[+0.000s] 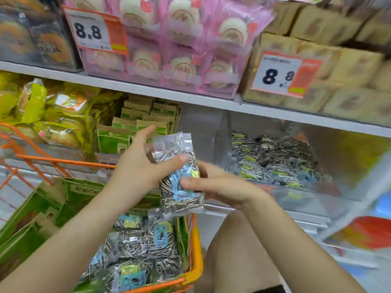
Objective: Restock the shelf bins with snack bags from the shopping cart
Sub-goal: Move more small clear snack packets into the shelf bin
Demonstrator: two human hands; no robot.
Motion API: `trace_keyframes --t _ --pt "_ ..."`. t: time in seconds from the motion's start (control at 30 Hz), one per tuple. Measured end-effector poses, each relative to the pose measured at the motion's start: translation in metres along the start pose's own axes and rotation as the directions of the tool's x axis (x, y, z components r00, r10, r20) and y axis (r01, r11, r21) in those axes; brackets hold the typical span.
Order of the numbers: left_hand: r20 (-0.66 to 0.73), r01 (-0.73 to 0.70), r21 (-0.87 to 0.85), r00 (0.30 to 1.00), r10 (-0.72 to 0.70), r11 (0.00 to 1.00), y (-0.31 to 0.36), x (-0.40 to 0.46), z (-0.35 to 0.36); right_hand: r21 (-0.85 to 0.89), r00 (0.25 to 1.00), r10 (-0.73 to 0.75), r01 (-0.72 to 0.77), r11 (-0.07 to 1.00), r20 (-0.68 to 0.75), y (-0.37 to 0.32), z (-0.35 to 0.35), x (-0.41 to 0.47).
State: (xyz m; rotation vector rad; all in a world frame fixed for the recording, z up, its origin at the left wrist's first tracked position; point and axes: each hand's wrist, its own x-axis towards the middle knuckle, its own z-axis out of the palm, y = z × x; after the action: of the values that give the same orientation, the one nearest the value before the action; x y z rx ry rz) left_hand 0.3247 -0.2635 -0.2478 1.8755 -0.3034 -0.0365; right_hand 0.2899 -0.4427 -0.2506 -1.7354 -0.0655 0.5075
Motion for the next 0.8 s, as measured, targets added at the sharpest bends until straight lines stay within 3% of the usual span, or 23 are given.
trace_keyframes --t 0.2,0.27,0.3,0.4,0.5,0.53,0.63,0.8 --pt "0.154 -0.035 -0.170 0.986 0.061 0.985 0.035 0.016 0.124 -0.198 0.949 -0.029 -0.035 0.980 -0.313 0.006 -0.084 -0.090" --pt "0.194 -0.094 -0.080 0.975 0.108 0.992 0.031 0.016 0.154 -0.312 0.906 0.008 -0.154 0.937 -0.423 0.008 -0.121 -0.121" --pt "0.188 -0.157 0.053 0.971 0.144 0.986 0.025 0.016 0.161 -0.378 0.865 0.022 -0.242 0.893 -0.502 0.009 -0.140 -0.136" --pt "0.071 -0.272 0.334 0.962 0.263 0.903 -0.005 0.029 0.174 -0.565 0.720 0.022 -0.562 0.603 -0.694 0.020 -0.190 -0.166" --pt "-0.024 -0.098 0.307 0.994 0.110 0.947 -0.022 0.042 0.181 -0.687 0.699 -0.024 -0.696 0.209 -0.715 0.029 -0.219 -0.173" --pt "-0.021 -0.090 0.373 0.994 0.105 0.923 -0.026 0.043 0.183 -0.708 0.710 -0.032 -0.696 0.123 -0.704 0.029 -0.224 -0.171" --pt "0.023 -0.185 0.581 0.977 0.211 0.793 -0.035 0.040 0.188 -0.736 0.736 -0.010 -0.677 -0.001 -0.677 0.030 -0.234 -0.155" --pt "0.063 -0.192 0.654 0.978 0.201 0.731 -0.037 0.043 0.185 -0.730 0.729 0.097 -0.651 -0.207 -0.678 0.034 -0.240 -0.130"
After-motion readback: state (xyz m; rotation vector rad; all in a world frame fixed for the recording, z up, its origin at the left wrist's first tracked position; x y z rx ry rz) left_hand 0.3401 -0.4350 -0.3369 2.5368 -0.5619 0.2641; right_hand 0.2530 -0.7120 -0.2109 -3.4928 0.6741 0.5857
